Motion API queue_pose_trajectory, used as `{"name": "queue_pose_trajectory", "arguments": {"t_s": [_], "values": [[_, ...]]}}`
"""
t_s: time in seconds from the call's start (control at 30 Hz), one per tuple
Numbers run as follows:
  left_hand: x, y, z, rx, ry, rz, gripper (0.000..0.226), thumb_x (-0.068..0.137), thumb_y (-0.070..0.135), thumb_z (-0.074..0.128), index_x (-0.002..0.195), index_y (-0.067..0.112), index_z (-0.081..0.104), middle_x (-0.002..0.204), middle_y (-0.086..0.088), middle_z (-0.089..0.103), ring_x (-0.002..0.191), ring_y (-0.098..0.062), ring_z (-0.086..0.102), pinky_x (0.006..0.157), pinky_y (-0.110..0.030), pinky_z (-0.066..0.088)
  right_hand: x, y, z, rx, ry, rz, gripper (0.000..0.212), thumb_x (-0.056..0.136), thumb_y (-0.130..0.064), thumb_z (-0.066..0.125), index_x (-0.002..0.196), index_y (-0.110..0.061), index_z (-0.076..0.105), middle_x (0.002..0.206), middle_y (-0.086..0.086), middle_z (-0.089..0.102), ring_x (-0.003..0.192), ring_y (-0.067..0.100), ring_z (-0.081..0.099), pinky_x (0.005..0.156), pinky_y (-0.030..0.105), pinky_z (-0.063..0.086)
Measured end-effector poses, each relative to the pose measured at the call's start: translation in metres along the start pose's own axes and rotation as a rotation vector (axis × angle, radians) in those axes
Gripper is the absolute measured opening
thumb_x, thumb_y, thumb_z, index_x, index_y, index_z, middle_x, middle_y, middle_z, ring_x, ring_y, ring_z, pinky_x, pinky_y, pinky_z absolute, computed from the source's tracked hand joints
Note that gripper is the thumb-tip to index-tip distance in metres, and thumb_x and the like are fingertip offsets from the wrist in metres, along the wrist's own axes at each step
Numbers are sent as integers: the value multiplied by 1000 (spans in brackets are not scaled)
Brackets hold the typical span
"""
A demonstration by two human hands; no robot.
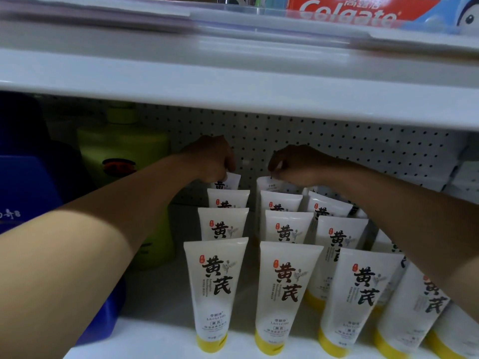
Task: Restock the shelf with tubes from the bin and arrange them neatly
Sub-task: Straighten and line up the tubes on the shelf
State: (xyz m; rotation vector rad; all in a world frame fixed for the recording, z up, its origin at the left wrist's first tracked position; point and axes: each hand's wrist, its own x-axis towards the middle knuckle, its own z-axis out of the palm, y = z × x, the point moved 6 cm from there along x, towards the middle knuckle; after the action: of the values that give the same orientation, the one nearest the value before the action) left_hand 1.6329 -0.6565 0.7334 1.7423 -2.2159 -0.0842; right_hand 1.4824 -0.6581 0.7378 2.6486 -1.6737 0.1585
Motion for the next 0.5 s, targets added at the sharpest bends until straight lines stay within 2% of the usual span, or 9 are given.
{"name": "queue_pose_trajectory", "arguments": {"t_s": [0.07, 0.13, 0.3, 0.37, 0.4, 0.43, 0.5], "values": [[0, -1, -2, -7, 9, 1, 37, 81, 5, 68, 116, 16, 64, 126, -3, 60, 115, -19, 56, 92, -24, 42, -2, -3, -7, 49, 35, -4, 29, 98, -24, 45, 123, -18, 58, 134, 2, 51, 102, 11, 47, 81, 19, 30], [0, -2, -2, -12, 3, -2, 36, 81, 5, 68, 116, 15, 64, 127, -3, 59, 115, -19, 55, 91, -23, 41, -2, -7, -5, 22, -18, -16, 29, 97, -24, 47, 122, -19, 59, 136, 0, 50, 109, 14, 50, 83, 18, 30], [-3, -2, -1, -6, -6, -1, 36, 82, 5, 66, 117, 15, 64, 127, -4, 59, 115, -19, 55, 93, -27, 44, 3, -11, -4, -64, -24, -25, 27, 94, -9, 50, 116, -13, 66, 127, 0, 59, 116, 16, 52, 82, 14, 32], [-3, -3, -2, -4, -2, 3, 37, 82, 5, 67, 118, 15, 63, 128, -4, 59, 116, -19, 55, 94, -27, 43, 1, -10, -6, -30, -20, -30, 27, 93, -6, 51, 112, -15, 68, 118, -3, 60, 104, 9, 53, 73, 4, 33], [-3, -3, -3, -1, 2, 6, 38, 82, 6, 67, 118, 15, 63, 129, -4, 58, 117, -19, 54, 95, -26, 43, 1, -10, -5, -14, -36, -27, 28, 93, -5, 50, 110, -16, 69, 110, -6, 60, 92, 4, 51, 63, -2, 31], [-3, -3, -3, 0, 5, 8, 38, 82, 6, 67, 119, 15, 63, 129, -3, 58, 118, -19, 54, 95, -25, 42, 1, -9, -5, 4, -49, -20, 28, 93, -6, 49, 109, -16, 69, 102, -8, 57, 80, 0, 48, 57, -4, 31], [-3, -3, -4, -1, 5, 14, 39, 82, 6, 68, 119, 15, 63, 130, -3, 57, 118, -19, 53, 94, -24, 42, 2, -8, -6, 71, -40, 5, 24, 94, -13, 49, 107, -17, 69, 98, -9, 61, 71, -1, 48, 60, 2, 36]]}}
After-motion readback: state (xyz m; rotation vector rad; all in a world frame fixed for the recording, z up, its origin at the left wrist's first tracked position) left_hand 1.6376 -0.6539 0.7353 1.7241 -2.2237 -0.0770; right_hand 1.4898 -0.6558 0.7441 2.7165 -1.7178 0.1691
